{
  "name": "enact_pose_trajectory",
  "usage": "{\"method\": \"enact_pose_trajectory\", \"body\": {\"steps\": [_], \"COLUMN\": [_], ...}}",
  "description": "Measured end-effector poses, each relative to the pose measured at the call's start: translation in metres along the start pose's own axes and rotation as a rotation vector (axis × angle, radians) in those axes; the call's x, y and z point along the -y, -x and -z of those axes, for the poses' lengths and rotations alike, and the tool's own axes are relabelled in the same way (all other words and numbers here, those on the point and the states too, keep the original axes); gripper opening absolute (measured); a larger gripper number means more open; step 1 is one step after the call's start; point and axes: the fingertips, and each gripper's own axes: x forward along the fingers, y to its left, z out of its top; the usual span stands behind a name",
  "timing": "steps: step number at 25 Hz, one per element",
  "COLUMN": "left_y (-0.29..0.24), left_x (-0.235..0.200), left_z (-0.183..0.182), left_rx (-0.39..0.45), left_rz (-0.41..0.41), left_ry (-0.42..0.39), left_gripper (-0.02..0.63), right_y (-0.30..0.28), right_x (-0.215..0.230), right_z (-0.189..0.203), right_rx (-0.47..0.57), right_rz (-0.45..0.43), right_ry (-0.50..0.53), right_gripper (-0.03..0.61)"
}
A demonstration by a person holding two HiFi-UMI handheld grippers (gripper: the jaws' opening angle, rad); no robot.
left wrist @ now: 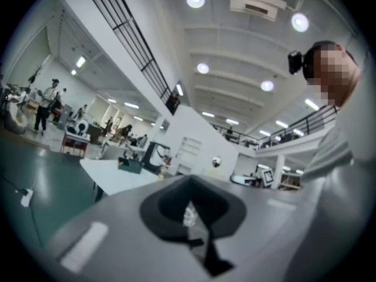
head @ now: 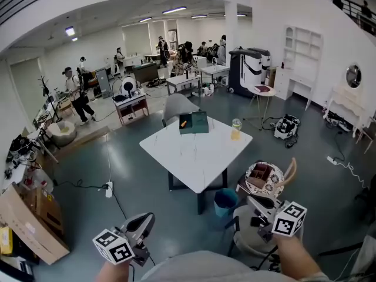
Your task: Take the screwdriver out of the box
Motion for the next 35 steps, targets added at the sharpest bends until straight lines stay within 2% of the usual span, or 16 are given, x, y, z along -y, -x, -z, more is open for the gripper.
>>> {"method": "enact_pose_trajectory", "body": {"steps": [8,24,35], "left_y": [-0.029,-0.118,-0.150], "left_x": [-0.052,-0.263,-0.333], "left_z": [-0.003,-0.093,-0.096], "left_rx": [-0.003,-0.039,-0.061], "left_rz": [0.056,0.251,0.283], "left_ry": [0.042,0.052,0.097], "left_gripper": [0.003,0.003,0.003], "right_y": [-0.038,-0.234,-0.298], "right_x": [0.017,0.060,0.092], "right_z": [0.002,-0.042,-0.037], "right_rx": [-0.044,0.006,-0.052], "right_rz": [0.052,0.235,0.295], "right_ry": [0.008,0.018,-0.004], "right_gripper": [0.008,0.008,0.008]}}
